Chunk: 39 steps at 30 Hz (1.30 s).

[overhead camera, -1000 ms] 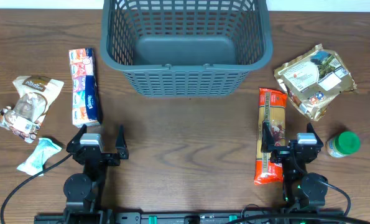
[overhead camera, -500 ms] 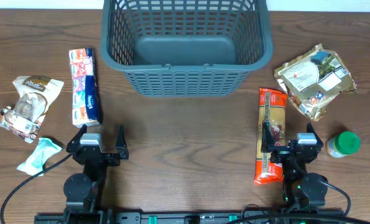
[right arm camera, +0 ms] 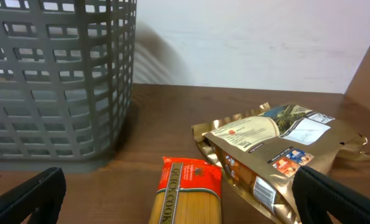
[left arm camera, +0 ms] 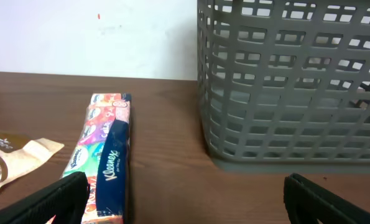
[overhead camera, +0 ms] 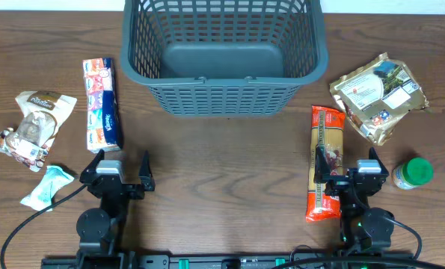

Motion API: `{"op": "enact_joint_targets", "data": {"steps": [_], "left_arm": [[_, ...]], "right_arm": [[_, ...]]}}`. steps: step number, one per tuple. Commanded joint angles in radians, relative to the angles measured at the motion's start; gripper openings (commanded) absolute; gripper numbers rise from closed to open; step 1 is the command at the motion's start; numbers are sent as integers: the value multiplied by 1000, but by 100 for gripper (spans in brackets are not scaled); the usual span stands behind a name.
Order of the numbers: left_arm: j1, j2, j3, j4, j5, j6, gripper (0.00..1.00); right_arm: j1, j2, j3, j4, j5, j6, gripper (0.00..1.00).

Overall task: Pack container
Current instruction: 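Move the right gripper toward the red San Remo spaghetti packet, then lower the right gripper over the spaghetti packet and grasp it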

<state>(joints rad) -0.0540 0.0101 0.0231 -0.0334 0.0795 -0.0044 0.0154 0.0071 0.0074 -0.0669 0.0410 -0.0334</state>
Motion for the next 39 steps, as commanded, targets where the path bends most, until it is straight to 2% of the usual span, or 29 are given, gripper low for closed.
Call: {"op": "enact_joint_targets", "data": {"steps": [1,5,13,16,18,20,22,26,30,33,39], "left_arm": [[5,-6,-19,-30,29,-12,98],[5,-6,-19,-31,-16,10,98],[5,-6,-18,-11,-11,-6,98],[5,-6,-18,-26,-4,-116,98],[5,-1,-11,-42,-1,-204,99],[5,13,16,-56,27,-215,98],[5,37,71,-120,26,-215,98],[5,156,269,-347,26,-181,98],[5,334,455,-488,14,-93,98],[5,464,558,-544,14,-68,98],[5,658,717,-610,15,-68,98]], "right_arm": [[-11,-2,-2,-4,4,3,99],[-11,-2,-2,-5,4,3,99],[-11,-2,-2,-7,-33,24,99],[-13,6,-2,-8,-21,122,99],[-14,11,-2,-7,-48,242,99],[-14,12,3,-9,-120,319,99],[-14,18,17,-31,-154,325,99],[-21,70,143,-232,-147,261,99],[-47,213,348,-412,-124,207,99],[-66,376,553,-588,-124,200,99],[-102,773,1085,-1089,-90,200,99]]}}
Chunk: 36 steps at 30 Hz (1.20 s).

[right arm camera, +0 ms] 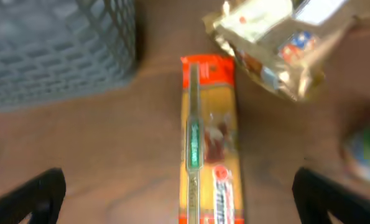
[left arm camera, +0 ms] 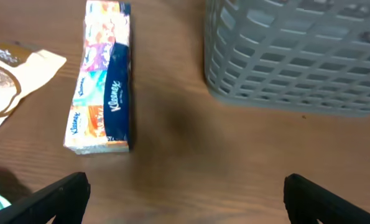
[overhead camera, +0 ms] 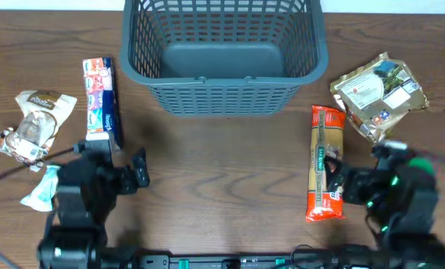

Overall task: Pack container
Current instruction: 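Lower the right gripper over the spaghetti packet and grasp it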

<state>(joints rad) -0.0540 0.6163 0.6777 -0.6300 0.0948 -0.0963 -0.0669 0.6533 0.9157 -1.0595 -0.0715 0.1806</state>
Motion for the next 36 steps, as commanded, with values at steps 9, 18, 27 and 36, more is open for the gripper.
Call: {"op": "enact_joint_targets", "data": {"steps": [9,18,27,36], "left_arm": [[5,79,106,-36,0,20,98],[5,72,106,-62,-1,21,98],[5,72,106,-61,-1,21,98],[5,72,106,-62,-1,21,98]], "right_arm": [[-29,529,702,-594,10,-23,99],[-29,590,485,-422,72,-34,99],[-29,591,104,-15,71,-67,99],[-29,596,-93,234,67,-62,99]]}}
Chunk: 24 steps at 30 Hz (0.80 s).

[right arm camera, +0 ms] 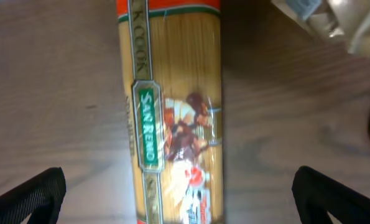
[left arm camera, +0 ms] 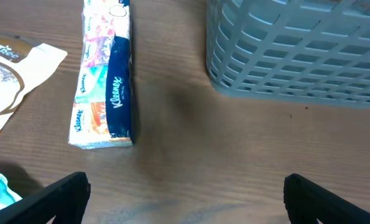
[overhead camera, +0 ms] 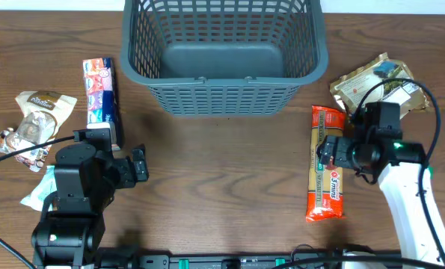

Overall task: Pack container
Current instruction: 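Lower the right gripper over the spaghetti packet and grasp it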

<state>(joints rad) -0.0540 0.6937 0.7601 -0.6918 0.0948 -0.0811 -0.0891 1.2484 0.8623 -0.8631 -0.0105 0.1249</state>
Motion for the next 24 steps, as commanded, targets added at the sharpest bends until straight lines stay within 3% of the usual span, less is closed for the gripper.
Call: {"op": "enact_joint_targets", "data": {"steps": [1,20,23,24], "left_arm": [[5,-5,23,0,-1,5,98],[5,-5,23,0,0,5,98],[5,-5,23,0,-1,5,99],[5,-5,23,0,-1,5,99]], "right_arm": [[-7,5,-52,55,6,-6,99],[-5,354,-121,316,3,20,99],[-3,373,-121,325,3,20,90],[-3,376,-121,326,3,21,82]]}}
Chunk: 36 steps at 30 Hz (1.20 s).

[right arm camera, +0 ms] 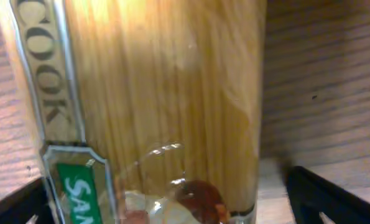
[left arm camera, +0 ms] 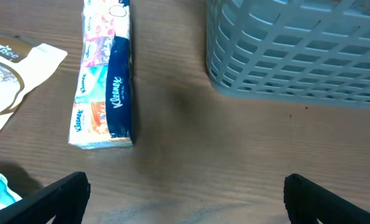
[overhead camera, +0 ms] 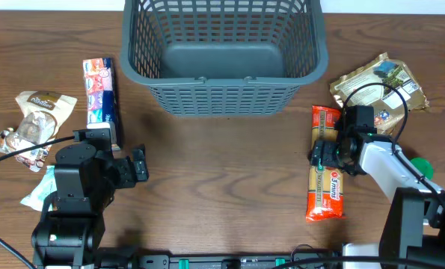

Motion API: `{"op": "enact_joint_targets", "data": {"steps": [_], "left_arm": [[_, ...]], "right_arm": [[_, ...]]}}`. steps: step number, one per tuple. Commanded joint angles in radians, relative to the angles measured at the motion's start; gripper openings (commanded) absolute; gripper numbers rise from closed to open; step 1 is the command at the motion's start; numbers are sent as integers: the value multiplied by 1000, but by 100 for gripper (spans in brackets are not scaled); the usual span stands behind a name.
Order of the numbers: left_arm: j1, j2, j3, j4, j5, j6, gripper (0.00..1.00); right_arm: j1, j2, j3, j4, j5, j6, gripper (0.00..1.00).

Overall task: Pack container
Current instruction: 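Lower the right gripper over the spaghetti packet and grasp it, then lift the spaghetti packet and drop it into the grey basket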

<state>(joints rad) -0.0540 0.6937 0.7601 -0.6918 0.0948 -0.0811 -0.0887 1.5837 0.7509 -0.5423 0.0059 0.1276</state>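
The grey plastic basket [overhead camera: 223, 56] stands at the back middle, with nothing in it. A long pack of spaghetti [overhead camera: 326, 190] lies right of it on the table. My right gripper [overhead camera: 325, 158] is low over the pack's middle. In the right wrist view the spaghetti pack [right arm camera: 160, 93] fills the frame, and the right gripper [right arm camera: 172, 208] is open with a finger on either side of it. My left gripper [overhead camera: 129, 168] hovers open above bare table, near the Kleenex tissue pack [left arm camera: 104, 93].
A gold foil pouch [overhead camera: 378, 86] lies at the back right, and a green-lidded jar [overhead camera: 422, 167] shows behind my right arm. At the left are a brown snack bag [overhead camera: 34, 125] and a teal packet [overhead camera: 43, 188]. The basket wall [left arm camera: 296, 50] is ahead of the left gripper.
My right gripper has come down from above the spaghetti pack to straddle it, and the pack now fills the wrist view. The left arm has not moved.
Both arms first sat low at the table's front edge, looking level. Then both were raised and tilted down. Later the right gripper was over the spaghetti and the left near the tissue pack. Now the right is open around the spaghetti.
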Motion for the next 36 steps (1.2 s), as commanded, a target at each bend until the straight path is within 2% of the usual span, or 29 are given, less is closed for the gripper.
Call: {"op": "enact_joint_targets", "data": {"steps": [1,4,9,13,14,21,29,36], "left_arm": [[5,-5,23,0,-1,5,98],[5,-5,23,0,-1,5,98],[5,-5,23,0,0,5,98],[5,-5,23,0,-1,5,99],[5,-5,23,0,-1,5,98],[5,-5,23,0,-1,5,98],[5,-5,23,0,-1,5,98],[5,-5,23,0,-1,5,98]], "right_arm": [[-3,42,-9,6,-14,26,77],[-3,42,-9,5,-14,33,59],[-2,42,-9,1,-17,36,39],[-1,41,-5,-3,-52,36,3],[-1,37,1,-14,-69,36,1],[-2,-37,119,-183,-94,66,1],[-2,-185,433,-413,-212,20,1],[-3,-198,712,-495,-42,24,1]]}}
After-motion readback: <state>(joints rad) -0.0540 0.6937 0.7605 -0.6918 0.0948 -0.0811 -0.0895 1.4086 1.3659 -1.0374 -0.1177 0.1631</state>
